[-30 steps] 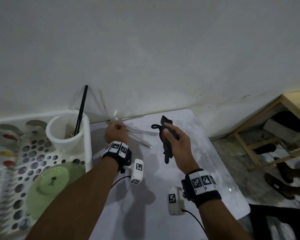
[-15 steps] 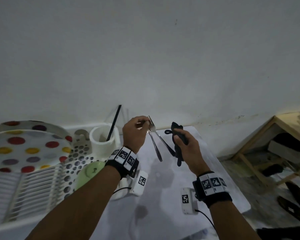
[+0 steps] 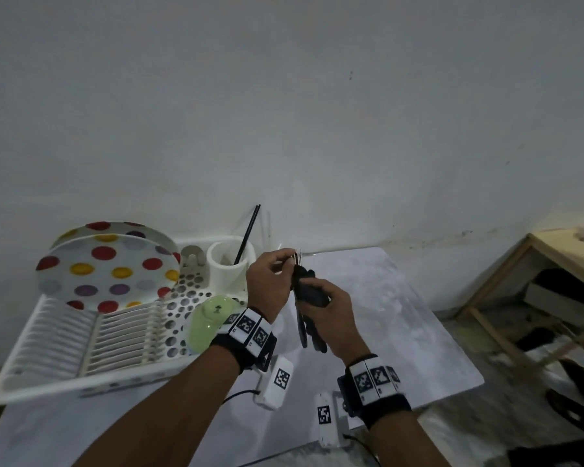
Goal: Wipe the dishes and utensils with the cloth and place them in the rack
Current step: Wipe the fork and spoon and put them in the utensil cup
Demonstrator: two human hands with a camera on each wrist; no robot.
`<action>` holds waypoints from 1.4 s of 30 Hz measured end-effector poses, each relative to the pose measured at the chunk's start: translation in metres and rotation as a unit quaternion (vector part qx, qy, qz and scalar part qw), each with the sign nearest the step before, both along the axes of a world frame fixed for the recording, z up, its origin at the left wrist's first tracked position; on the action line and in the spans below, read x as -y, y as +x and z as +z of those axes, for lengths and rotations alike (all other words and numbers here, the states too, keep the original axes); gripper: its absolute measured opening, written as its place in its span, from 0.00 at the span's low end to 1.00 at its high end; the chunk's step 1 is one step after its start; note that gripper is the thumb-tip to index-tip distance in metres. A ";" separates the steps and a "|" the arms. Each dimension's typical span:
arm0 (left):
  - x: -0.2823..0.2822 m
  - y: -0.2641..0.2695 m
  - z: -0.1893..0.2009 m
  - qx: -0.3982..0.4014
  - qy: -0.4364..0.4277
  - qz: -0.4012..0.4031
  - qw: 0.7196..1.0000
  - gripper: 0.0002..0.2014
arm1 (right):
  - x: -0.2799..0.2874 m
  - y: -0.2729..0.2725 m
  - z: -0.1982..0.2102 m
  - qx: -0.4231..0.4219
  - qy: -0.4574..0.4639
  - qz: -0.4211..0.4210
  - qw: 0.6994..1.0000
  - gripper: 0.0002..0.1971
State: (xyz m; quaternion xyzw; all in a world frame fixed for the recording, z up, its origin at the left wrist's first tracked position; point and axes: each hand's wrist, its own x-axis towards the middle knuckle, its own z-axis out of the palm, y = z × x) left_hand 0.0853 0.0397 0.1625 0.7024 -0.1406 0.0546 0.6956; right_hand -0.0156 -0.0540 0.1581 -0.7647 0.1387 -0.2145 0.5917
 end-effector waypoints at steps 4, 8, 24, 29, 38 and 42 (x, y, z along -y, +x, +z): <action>-0.007 -0.004 0.009 -0.042 -0.027 -0.035 0.998 0.06 | 0.000 0.004 0.010 0.003 0.011 0.012 1.000 0.17; -0.010 -0.002 0.021 -0.059 -0.037 -0.067 0.995 0.09 | 0.000 0.006 0.023 0.007 0.039 0.039 0.998 0.18; -0.006 0.003 0.042 -0.053 -0.079 0.008 0.995 0.13 | 0.016 -0.019 0.022 0.001 0.151 0.142 0.978 0.15; -0.008 0.009 0.047 -0.046 -0.067 0.002 0.997 0.16 | 0.016 -0.025 0.014 -0.022 0.173 0.203 0.964 0.19; -0.011 0.004 0.042 -0.027 0.001 -0.030 0.999 0.13 | -0.010 -0.013 0.016 -0.010 0.125 0.142 0.982 0.14; -0.015 -0.005 0.042 -0.005 0.026 -0.051 0.998 0.10 | -0.018 -0.008 0.012 -0.004 0.112 0.106 0.988 0.13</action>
